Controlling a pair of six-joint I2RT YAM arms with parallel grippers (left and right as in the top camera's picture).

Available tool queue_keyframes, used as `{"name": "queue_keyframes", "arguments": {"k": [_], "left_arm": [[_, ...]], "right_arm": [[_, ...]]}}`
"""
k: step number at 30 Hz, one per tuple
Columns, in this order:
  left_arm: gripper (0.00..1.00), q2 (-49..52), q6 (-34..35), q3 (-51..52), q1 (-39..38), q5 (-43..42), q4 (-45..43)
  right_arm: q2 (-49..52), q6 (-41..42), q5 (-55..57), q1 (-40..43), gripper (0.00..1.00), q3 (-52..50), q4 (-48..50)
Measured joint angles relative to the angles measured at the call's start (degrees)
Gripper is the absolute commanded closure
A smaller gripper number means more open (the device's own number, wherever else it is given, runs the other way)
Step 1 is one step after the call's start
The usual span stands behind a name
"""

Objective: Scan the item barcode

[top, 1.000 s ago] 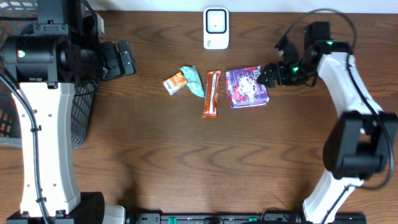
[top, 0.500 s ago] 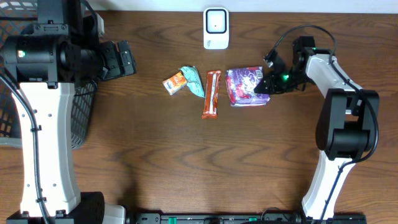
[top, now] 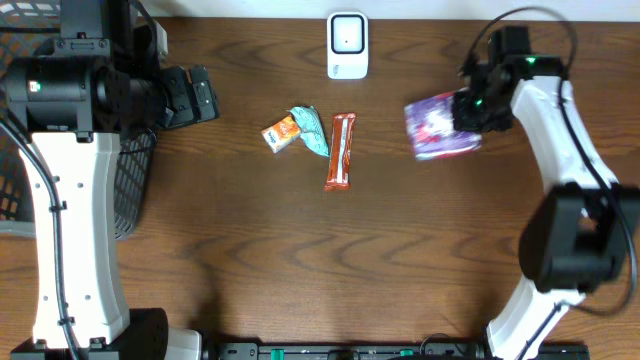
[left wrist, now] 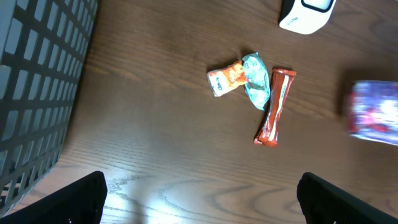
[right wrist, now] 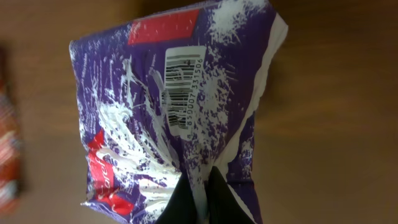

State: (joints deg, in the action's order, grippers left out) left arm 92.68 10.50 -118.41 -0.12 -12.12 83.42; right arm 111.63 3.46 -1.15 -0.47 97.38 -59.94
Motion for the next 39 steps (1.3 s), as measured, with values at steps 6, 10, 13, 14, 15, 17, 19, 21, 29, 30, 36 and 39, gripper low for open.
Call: {"name": "queue_keyframes", "arguments": {"k": [6, 10, 13, 14, 15, 17, 19, 21, 29, 30, 36, 39], "left_arm": [[0.02, 0.0, 0.0, 0.0, 0.0, 0.0, 0.0], [0.02, 0.0, 0.0, 0.0, 0.0, 0.0, 0.0], [0.02, 0.0, 0.0, 0.0, 0.0, 0.0, 0.0], [0.02, 0.0, 0.0, 0.0, 0.0, -0.02, -0.02], [0.02, 0.0, 0.0, 0.0, 0.0, 0.0, 0.0], [0.02, 0.0, 0.0, 0.0, 0.0, 0.0, -0.02], [0.02, 0.0, 0.0, 0.0, 0.0, 0.0, 0.0], [0.02, 0.0, 0.0, 0.0, 0.0, 0.0, 0.0], [0.02, 0.0, 0.0, 0.0, 0.0, -0.02, 0.0], [0.02, 0.0, 0.0, 0.0, 0.0, 0.0, -0.02], [0.02, 0.0, 0.0, 0.0, 0.0, -0.02, 0.02], [0.02, 0.0, 0.02, 0.0, 0.0, -0.02, 0.0]], "right_arm": [[-5.09, 9.25, 30.03, -3.65, 0.99, 0.87, -2.73], [-2.12, 11.43, 40.13, -5.29, 0.99, -1.86, -0.13], [1.53, 12.09, 43.08, -6.8, 0.99, -3.37, 1.51], [2.82, 12.2, 43.52, -7.45, 0.99, -3.52, 2.16], [4.09, 12.33, 43.63, -8.17, 0.99, -3.63, 3.08], [6.38, 12.48, 44.09, -9.88, 0.96, -3.74, 4.63], [7.82, 12.59, 44.48, -11.65, 0.88, -3.74, 6.27], [8.55, 12.24, 44.19, -13.62, 0.87, -3.74, 7.72], [9.4, 10.86, 36.35, -22.4, 0.74, -1.73, 10.43], [9.7, 10.78, 34.93, -23.52, 0.73, -0.2, 10.1], [10.49, 10.62, 28.15, -25.9, 0.64, 13.44, 3.17], [10.49, 10.56, 26.14, -25.0, 0.63, 22.43, -3.02]]}}
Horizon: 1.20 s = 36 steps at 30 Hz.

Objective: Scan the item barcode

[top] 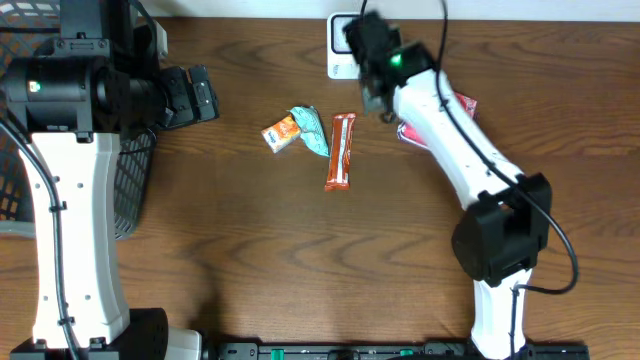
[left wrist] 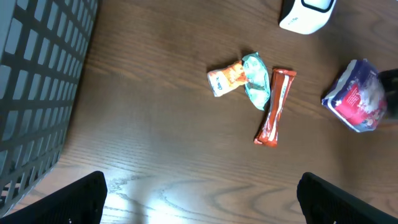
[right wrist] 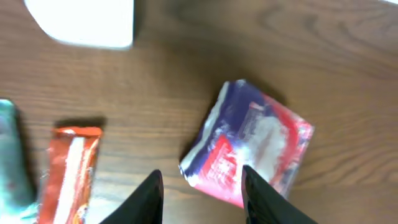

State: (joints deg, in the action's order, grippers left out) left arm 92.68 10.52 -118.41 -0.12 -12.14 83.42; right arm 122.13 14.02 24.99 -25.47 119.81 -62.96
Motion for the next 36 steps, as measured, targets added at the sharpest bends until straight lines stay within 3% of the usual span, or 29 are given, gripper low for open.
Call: {"name": "queue_keyframes", "arguments": {"k": [5, 8, 11, 14, 17, 24, 33, 34, 36], "left_arm": [[0.02, 0.0, -0.02, 0.0, 0.0, 0.02, -0.02], [0.02, 0.0, 0.0, 0.0, 0.0, 0.02, -0.02], [0.02, 0.0, -0.02, 0.0, 0.0, 0.02, 0.0], [0.02, 0.0, -0.02, 0.0, 0.0, 0.02, -0.02], [0.02, 0.0, -0.02, 0.0, 0.0, 0.02, -0.02], [0.02, 0.0, -0.02, 0.0, 0.0, 0.02, -0.02], [0.02, 0.0, -0.02, 0.0, 0.0, 0.02, -0.02], [0.02, 0.0, -0.02, 0.0, 0.0, 0.02, 0.0], [0.02, 0.0, -0.02, 0.0, 0.0, 0.02, -0.02]], "right_arm": [[-0.26, -0.02, -2.64, 6.27, 0.55, 7.21, -7.48], [-0.26, 0.07, -7.82, 12.68, 0.48, 7.1, -9.75], [-0.24, 0.0, -16.48, 20.46, 0.48, 4.66, -9.2], [-0.24, -0.02, -25.24, 27.1, 0.48, -0.42, -6.34], [-0.24, 0.11, -33.27, 31.17, 0.42, -6.78, -2.01], [-0.22, 0.52, -44.17, 32.7, 0.34, -21.07, 11.96], [-0.22, 7.28, -47.89, 32.04, 0.4, -34.95, 28.41], [-0.24, 8.09, -48.81, 32.04, 0.46, -36.39, 30.58], [-0.59, 9.07, -50.21, 31.98, 0.73, -38.07, 33.53]]}}
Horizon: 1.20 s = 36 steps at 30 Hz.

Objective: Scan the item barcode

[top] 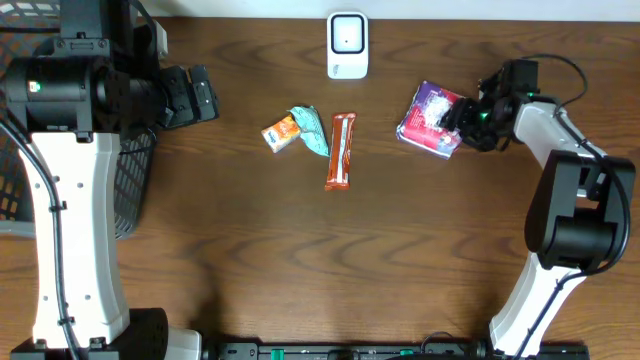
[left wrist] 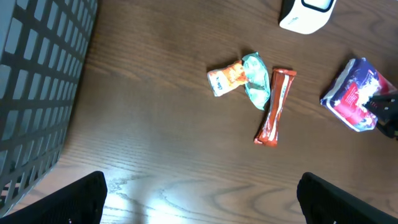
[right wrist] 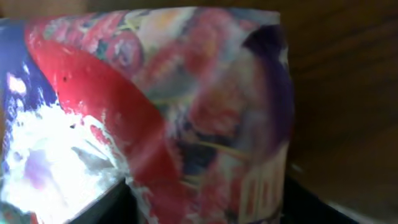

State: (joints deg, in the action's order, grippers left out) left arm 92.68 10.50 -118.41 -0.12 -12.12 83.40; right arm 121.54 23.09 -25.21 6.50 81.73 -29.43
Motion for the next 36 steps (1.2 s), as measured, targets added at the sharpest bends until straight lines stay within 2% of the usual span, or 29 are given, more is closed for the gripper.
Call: {"name": "queue_keyframes", "arguments": {"k": [1, 2, 10, 15, 20, 23, 30, 36], "left_arm": [[0.02, 0.0, 0.0, 0.0, 0.0, 0.0, 0.02], [0.02, 0.0, 0.0, 0.0, 0.0, -0.02, 0.02], [0.02, 0.0, 0.0, 0.0, 0.0, -0.02, 0.02], [0.02, 0.0, 0.0, 0.0, 0.0, -0.02, 0.02], [0.02, 0.0, 0.0, 0.0, 0.0, 0.0, 0.0], [0.02, 0.0, 0.0, 0.0, 0.0, 0.0, 0.0], [0.02, 0.0, 0.0, 0.0, 0.0, 0.0, 0.02], [0.02, 0.0, 0.0, 0.0, 0.0, 0.0, 0.02]], "right_arm": [[-0.07, 0.39, -0.63, 0.0, 0.88, -0.72, 0.92], [-0.07, 0.9, -1.25, 0.02, 0.99, -1.38, 1.55], [-0.31, 2.45, -6.62, -1.07, 0.99, -1.38, 2.23], [-0.31, 4.55, -10.05, -3.93, 0.99, 4.17, 3.85], [-0.57, 5.57, -10.56, -8.46, 0.99, 10.34, 15.96], [-0.96, 6.21, -7.08, -12.37, 0.99, 10.91, 21.73], [-0.94, 10.8, 12.31, -22.82, 0.99, 10.88, 27.06], [0.07, 12.22, 19.89, -25.66, 0.99, 10.91, 35.5]]}}
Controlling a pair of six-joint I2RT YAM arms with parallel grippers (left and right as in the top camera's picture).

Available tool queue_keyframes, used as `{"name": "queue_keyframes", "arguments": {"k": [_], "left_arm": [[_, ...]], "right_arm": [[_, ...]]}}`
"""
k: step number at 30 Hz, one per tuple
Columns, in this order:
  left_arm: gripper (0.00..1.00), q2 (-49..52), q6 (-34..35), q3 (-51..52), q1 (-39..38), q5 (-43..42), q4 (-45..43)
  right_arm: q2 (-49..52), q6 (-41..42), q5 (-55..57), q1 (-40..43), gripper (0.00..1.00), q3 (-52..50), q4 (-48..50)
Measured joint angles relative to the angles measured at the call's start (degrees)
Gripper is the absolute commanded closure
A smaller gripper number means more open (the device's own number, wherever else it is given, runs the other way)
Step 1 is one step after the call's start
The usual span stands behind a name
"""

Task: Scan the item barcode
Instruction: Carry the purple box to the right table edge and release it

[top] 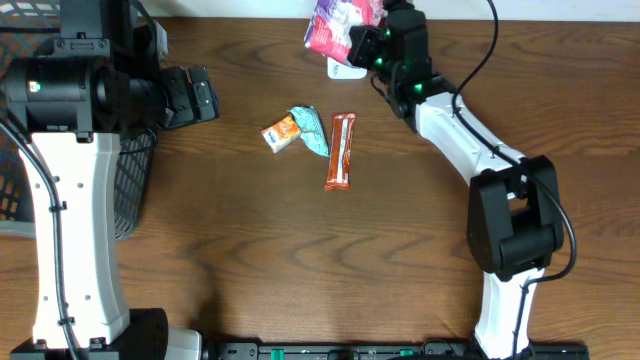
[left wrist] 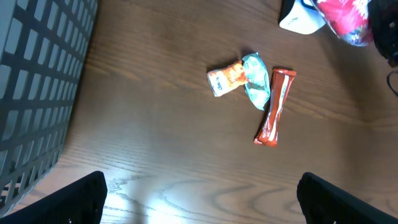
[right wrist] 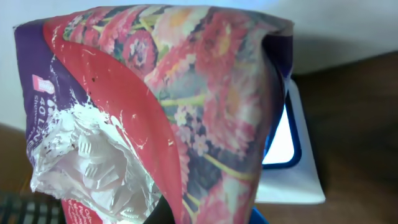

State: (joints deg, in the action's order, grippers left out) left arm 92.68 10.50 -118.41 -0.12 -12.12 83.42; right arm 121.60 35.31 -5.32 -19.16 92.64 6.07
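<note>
A purple and red packet (top: 338,22) hangs above the table's far edge with my right gripper (top: 372,45) shut on it. Its flowered face fills the right wrist view (right wrist: 155,106), and no barcode shows there. The white scanner (right wrist: 292,168) with its blue-rimmed window lies just behind and below the packet; overhead only its lower edge (top: 347,70) shows. From the left wrist the packet (left wrist: 348,18) overlaps the scanner (left wrist: 297,20). My left gripper (left wrist: 202,199) stays open over bare wood at the left, holding nothing.
An orange sachet (top: 281,132), a teal wrapper (top: 312,130) and an orange-red bar (top: 340,150) lie together mid-table. A black wire basket (top: 130,190) stands at the left edge under the left arm.
The packet was on the table right of the scanner with my right gripper at its side. Now it is lifted and held over the scanner at the far edge.
My right gripper first held the packet at the right, barcode toward its camera. Then the packet lay on the table right of the scanner with the gripper open above it. Then the gripper was against the packet, and now holds it over the scanner.
</note>
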Motion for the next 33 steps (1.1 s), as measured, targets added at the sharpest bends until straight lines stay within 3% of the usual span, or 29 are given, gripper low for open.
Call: {"name": "queue_keyframes", "arguments": {"k": [6, 10, 18, 19, 21, 24, 27, 29, 33], "left_arm": [[0.02, 0.0, 0.0, 0.0, 0.0, -0.02, -0.02], [0.02, 0.0, 0.0, 0.0, 0.0, -0.02, 0.02], [0.02, 0.0, 0.0, 0.0, 0.0, -0.02, 0.02], [0.02, 0.0, 0.0, 0.0, 0.0, -0.02, 0.0], [0.02, 0.0, 0.0, 0.0, 0.0, 0.0, 0.02], [0.02, 0.0, 0.0, 0.0, 0.0, 0.0, 0.0], [0.02, 0.0, 0.0, 0.0, 0.0, 0.0, 0.0], [0.02, 0.0, 0.0, 0.0, 0.0, 0.0, 0.0], [0.02, 0.0, 0.0, 0.0, 0.0, -0.02, 0.0]], "right_arm": [[0.68, 0.26, 3.28, 1.51, 0.99, 0.0, -1.55], [-0.48, 0.31, 3.85, 5.95, 0.99, -0.02, -8.31], [-4.33, 3.69, 6.47, 24.37, 0.99, 0.0, -22.4], [-4.61, 6.38, 7.23, 27.15, 0.96, 0.0, -24.94], [-4.66, 10.54, 8.28, 30.69, 0.64, -0.02, -27.28], [-4.63, 14.56, 9.01, 35.04, 0.53, -0.07, -27.87], [-4.66, 15.96, 8.79, 38.14, 0.23, -0.04, -27.74], [-4.66, 15.41, 7.69, 39.82, 0.14, -0.04, -27.74], [-4.66, 12.55, 3.85, 42.14, 0.14, -0.04, -27.61]]}}
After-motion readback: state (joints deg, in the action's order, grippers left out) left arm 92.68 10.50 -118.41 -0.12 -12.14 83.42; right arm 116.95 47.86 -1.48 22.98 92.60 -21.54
